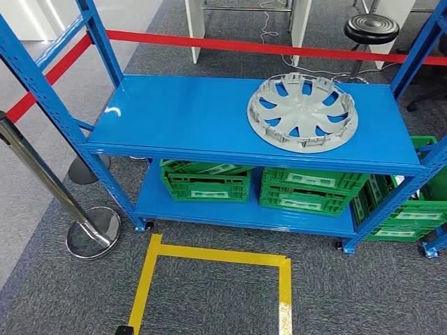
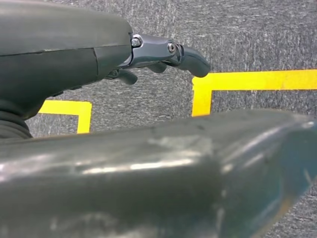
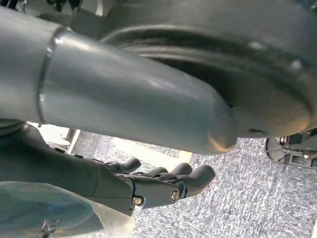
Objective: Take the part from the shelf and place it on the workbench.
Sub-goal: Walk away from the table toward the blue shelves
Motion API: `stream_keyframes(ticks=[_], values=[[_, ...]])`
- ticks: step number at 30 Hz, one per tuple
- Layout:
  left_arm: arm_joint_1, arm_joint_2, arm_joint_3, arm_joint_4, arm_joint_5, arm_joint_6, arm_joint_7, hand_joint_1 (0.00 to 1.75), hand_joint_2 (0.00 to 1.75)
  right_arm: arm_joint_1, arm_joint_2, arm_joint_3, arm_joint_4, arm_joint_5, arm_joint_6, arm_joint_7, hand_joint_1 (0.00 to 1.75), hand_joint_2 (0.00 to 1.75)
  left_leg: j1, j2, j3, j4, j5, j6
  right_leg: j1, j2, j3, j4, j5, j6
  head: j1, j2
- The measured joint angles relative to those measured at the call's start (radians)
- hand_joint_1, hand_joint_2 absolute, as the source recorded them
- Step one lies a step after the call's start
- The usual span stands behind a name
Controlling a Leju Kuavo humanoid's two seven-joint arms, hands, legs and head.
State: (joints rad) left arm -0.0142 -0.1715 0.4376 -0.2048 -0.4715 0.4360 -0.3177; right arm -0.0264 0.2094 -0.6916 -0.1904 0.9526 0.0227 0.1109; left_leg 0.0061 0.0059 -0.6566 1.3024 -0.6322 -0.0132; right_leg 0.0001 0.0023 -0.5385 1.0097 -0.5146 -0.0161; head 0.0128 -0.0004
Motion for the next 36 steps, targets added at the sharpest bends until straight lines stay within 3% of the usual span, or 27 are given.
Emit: stream_keyframes(ticks=[2,4,5,9,11,13,14,15,16,17,19,21,23,25,26,28,29,30,31,33,34,36], values=[[0.002,0.000,0.000,0.000,0.000,0.000,0.000,0.00,0.00,0.001,0.000,0.000,0.000,0.000,0.002,0.000,0.00,0.00,-0.003,-0.001,0.039,-0.111,0.084,0.010,0.002,0.004,0.012,0.000,-0.007,0.001,0.000,0.000],[0.001,0.001,0.001,0.000,0.000,0.000,0.001,0.00,0.00,0.000,0.002,0.000,0.000,0.001,0.007,0.000,0.00,0.00,-0.008,-0.003,0.088,-0.234,0.138,0.021,0.006,0.007,0.018,0.001,-0.015,0.006,0.000,0.000],[0.000,0.001,0.002,0.000,-0.001,0.000,0.001,0.00,0.00,0.000,0.002,0.000,0.001,0.002,0.010,0.000,0.00,0.00,-0.011,-0.003,0.100,-0.265,0.144,0.024,0.006,0.008,0.018,0.002,-0.017,0.010,0.001,0.000],[0.001,0.002,0.008,0.000,-0.001,0.000,0.002,0.00,0.00,-0.002,0.004,0.000,0.001,0.002,0.015,0.000,0.00,0.00,-0.010,-0.003,0.110,-0.295,0.143,0.035,0.004,0.007,0.010,0.011,-0.028,0.029,0.002,0.000],[0.001,0.001,0.010,0.000,-0.002,-0.001,0.002,0.00,0.00,-0.002,0.004,0.000,0.001,0.002,0.015,0.000,0.00,0.00,-0.005,-0.001,0.118,-0.305,0.144,0.043,0.002,0.007,-0.031,0.090,-0.069,0.039,0.006,0.000],[0.000,0.000,0.012,0.000,-0.002,-0.001,0.002,0.00,0.00,-0.002,0.004,0.000,0.001,0.002,0.015,0.000,0.00,0.00,-0.005,0.000,0.120,-0.305,0.139,0.047,-0.002,0.006,-0.107,0.226,-0.119,0.047,0.008,0.000],[0.000,0.000,0.012,0.000,-0.002,-0.002,0.002,0.00,0.00,-0.001,0.003,0.000,0.001,0.002,0.015,0.000,0.00,0.00,-0.005,0.001,0.123,-0.305,0.136,0.047,-0.004,0.006,-0.137,0.272,-0.127,0.051,0.008,0.000],[0.000,0.000,0.013,0.000,-0.002,-0.002,0.002,0.00,0.00,0.001,0.003,0.000,0.001,0.002,0.015,0.000,0.00,0.00,-0.004,0.001,0.127,-0.305,0.133,0.046,-0.005,0.006,-0.150,0.283,-0.114,0.054,0.008,0.000],[0.001,0.000,0.013,0.000,-0.002,-0.002,0.002,0.00,0.00,0.002,0.003,0.000,0.001,0.002,0.014,0.001,0.00,0.00,-0.003,0.001,0.133,-0.305,0.129,0.044,-0.008,0.006,-0.141,0.253,-0.083,0.056,0.008,0.000],[0.001,-0.001,0.013,0.000,-0.002,-0.003,0.002,0.00,0.00,0.003,0.002,-0.001,0.001,0.002,0.014,0.001,0.00,0.00,-0.001,0.000,0.140,-0.305,0.124,0.041,-0.011,0.005,-0.114,0.188,-0.039,0.059,0.008,0.000],[0.001,0.000,0.014,0.000,-0.002,-0.004,0.002,0.00,0.00,0.002,0.002,-0.001,0.001,0.003,0.014,0.004,0.00,0.00,-0.001,-0.001,0.151,-0.302,0.112,0.029,-0.012,0.002,-0.053,0.063,0.010,0.059,0.010,0.000],[-0.001,0.002,0.014,0.000,-0.004,-0.005,0.002,0.00,0.00,0.000,0.002,-0.001,0.001,0.004,0.015,0.010,0.00,0.00,-0.004,-0.002,0.154,-0.299,0.105,0.019,-0.010,0.003,-0.025,0.016,0.009,0.048,0.008,0.000],[-0.002,0.002,0.014,0.000,-0.006,-0.005,0.002,0.00,0.00,0.001,0.002,-0.001,0.001,0.005,0.015,0.014,0.00,0.00,-0.003,-0.002,0.156,-0.298,0.101,0.012,-0.008,0.004,-0.020,0.013,0.006,0.032,0.004,0.000],[-0.003,0.002,0.014,0.000,-0.007,-0.005,0.003,0.00,0.00,0.002,0.002,-0.001,0.001,0.007,0.015,0.017,0.00,0.00,0.000,-0.002,0.143,-0.261,0.078,0.005,-0.009,0.003,-0.014,0.011,0.002,0.020,0.001,0.000],[-0.004,0.002,0.015,0.000,-0.008,-0.005,0.003,0.00,0.00,0.002,0.002,-0.001,0.001,0.008,0.015,0.018,0.00,0.00,0.000,-0.002,0.120,-0.211,0.054,0.002,-0.009,0.002,-0.010,0.010,0.000,0.013,-0.001,0.000],[-0.002,0.002,0.015,0.000,-0.008,-0.005,0.003,0.00,0.00,0.002,0.002,-0.001,0.001,0.008,0.015,0.019,0.00,0.00,0.000,-0.002,0.044,-0.066,-0.002,0.000,-0.005,0.000,-0.003,0.010,-0.008,0.004,-0.002,0.000],[-0.001,0.002,0.015,0.000,-0.008,-0.005,0.003,0.00,0.00,0.003,0.002,-0.001,0.001,0.008,0.015,0.019,0.00,0.00,0.000,-0.002,0.009,-0.008,-0.015,0.001,-0.003,0.001,0.002,0.010,-0.012,0.001,-0.003,0.000],[0.000,0.002,0.015,0.000,-0.008,-0.005,0.003,0.00,0.00,0.004,0.002,-0.001,0.001,0.008,0.015,0.019,0.00,0.00,0.000,-0.003,-0.013,0.017,-0.007,0.004,0.000,0.002,0.008,0.010,-0.017,-0.001,-0.002,0.000],[0.001,0.002,0.015,0.000,-0.008,-0.005,0.003,0.00,0.00,0.004,0.002,-0.001,0.001,0.008,0.015,0.019,0.00,0.00,-0.002,-0.003,-0.016,0.002,0.024,0.008,0.002,0.004,0.016,0.010,-0.023,-0.001,-0.002,0.000],[0.002,0.003,0.015,0.000,-0.008,-0.005,0.003,0.00,0.00,0.005,0.003,-0.001,0.001,0.009,0.015,0.019,0.00,0.00,-0.009,-0.003,0.020,-0.119,0.118,0.024,0.004,0.007,0.032,0.010,-0.035,-0.001,-0.002,0.000],[0.002,0.004,0.015,0.000,-0.009,-0.004,0.003,0.00,0.00,0.005,0.004,-0.001,0.002,0.009,0.016,0.019,0.00,0.00,-0.013,-0.003,0.042,-0.181,0.150,0.032,0.005,0.008,0.036,0.010,-0.042,0.002,-0.002,0.000],[0.000,0.005,0.016,0.000,-0.011,-0.004,0.004,0.00,0.00,0.003,0.006,-0.001,0.002,0.009,0.016,0.022,0.00,0.00,-0.021,-0.004,0.069,-0.250,0.163,0.039,0.005,0.007,0.034,0.008,-0.051,0.012,-0.001,0.000]])
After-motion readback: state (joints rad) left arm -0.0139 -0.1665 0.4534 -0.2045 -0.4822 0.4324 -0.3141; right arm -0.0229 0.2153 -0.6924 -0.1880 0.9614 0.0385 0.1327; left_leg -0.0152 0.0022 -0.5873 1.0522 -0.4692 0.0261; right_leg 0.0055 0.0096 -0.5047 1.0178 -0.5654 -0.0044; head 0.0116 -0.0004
